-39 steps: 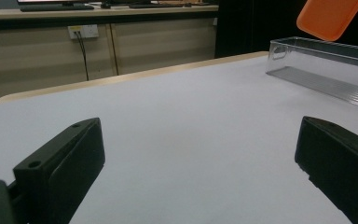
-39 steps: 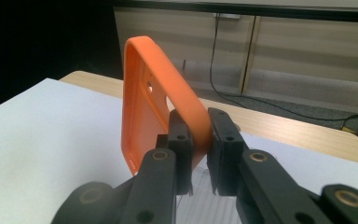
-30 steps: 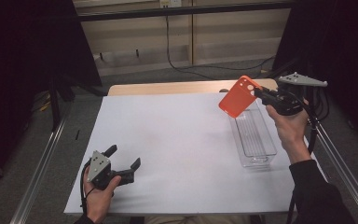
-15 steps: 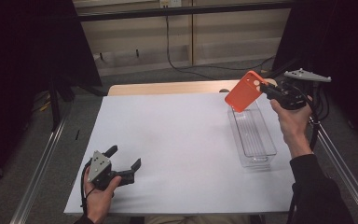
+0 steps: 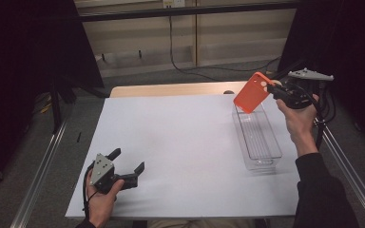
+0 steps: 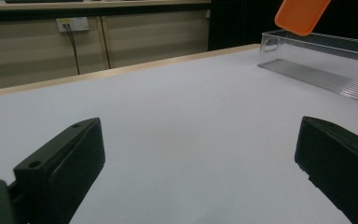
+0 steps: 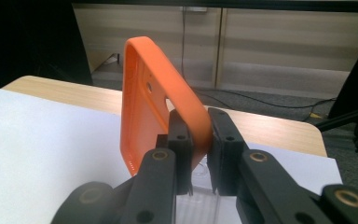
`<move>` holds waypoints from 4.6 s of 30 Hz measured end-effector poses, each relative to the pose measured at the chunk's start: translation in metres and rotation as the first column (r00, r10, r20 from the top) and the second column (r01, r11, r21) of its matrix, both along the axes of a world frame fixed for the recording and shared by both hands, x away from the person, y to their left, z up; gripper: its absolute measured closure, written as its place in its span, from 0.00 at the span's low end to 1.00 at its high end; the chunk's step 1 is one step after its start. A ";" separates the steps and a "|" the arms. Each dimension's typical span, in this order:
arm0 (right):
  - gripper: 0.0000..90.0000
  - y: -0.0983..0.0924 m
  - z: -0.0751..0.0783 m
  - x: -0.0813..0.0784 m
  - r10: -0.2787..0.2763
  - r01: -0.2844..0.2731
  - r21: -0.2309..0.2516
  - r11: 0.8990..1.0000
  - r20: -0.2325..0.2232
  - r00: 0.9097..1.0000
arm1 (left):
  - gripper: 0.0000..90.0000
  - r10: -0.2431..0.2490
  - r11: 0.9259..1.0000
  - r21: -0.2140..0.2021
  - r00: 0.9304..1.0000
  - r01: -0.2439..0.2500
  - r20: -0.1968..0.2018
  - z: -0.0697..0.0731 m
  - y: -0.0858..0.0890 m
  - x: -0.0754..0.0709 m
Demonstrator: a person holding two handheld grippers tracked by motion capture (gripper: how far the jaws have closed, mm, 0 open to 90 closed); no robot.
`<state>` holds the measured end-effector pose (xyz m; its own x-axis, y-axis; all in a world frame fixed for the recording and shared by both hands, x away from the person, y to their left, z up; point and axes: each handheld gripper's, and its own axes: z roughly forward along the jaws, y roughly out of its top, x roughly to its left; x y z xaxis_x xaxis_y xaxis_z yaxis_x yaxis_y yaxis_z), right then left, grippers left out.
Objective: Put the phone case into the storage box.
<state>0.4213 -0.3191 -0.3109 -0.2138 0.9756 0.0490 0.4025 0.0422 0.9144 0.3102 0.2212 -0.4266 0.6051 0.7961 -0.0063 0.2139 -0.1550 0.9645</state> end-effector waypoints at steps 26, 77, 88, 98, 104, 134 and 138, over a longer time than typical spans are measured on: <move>0.90 -0.002 -0.016 0.024 -0.002 -0.007 -0.113 0.994 -0.074 0.997 | 0.02 0.004 1.000 -0.013 1.000 -0.004 0.001 0.000 0.001 0.002; 0.90 0.024 -0.038 0.059 -0.002 -0.048 -0.289 0.956 -0.171 0.985 | 0.02 -0.002 1.000 -0.004 1.000 0.002 0.014 0.001 0.003 0.001; 0.88 0.018 -0.039 0.070 -0.009 -0.040 -0.276 0.960 -0.176 0.984 | 0.02 -0.004 1.000 -0.001 1.000 0.004 0.007 0.000 0.002 0.002; 0.87 0.018 -0.038 0.078 0.003 -0.053 -0.270 0.961 -0.182 0.983 | 0.02 -0.009 1.000 0.006 1.000 0.008 0.007 0.000 0.003 0.002; 0.87 0.017 -0.039 0.084 0.009 -0.058 -0.262 0.963 -0.185 0.983 | 0.02 -0.005 1.000 -0.006 1.000 0.005 0.006 0.000 0.002 0.002; 0.82 0.014 -0.046 0.098 -0.011 -0.026 -0.210 0.977 -0.174 0.985 | 0.02 -0.004 1.000 0.002 1.000 0.004 0.008 0.000 0.004 0.002; 0.82 0.014 -0.047 0.098 -0.015 -0.020 -0.199 0.980 -0.173 0.985 | 0.02 -0.004 1.000 0.007 1.000 0.004 0.008 0.000 0.004 0.002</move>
<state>0.5196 -0.3053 -0.3578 -0.2213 0.9690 -0.1102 0.5536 0.2178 0.8038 0.3126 0.2254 -0.4265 0.6086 0.7935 0.0039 0.2054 -0.1622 0.9651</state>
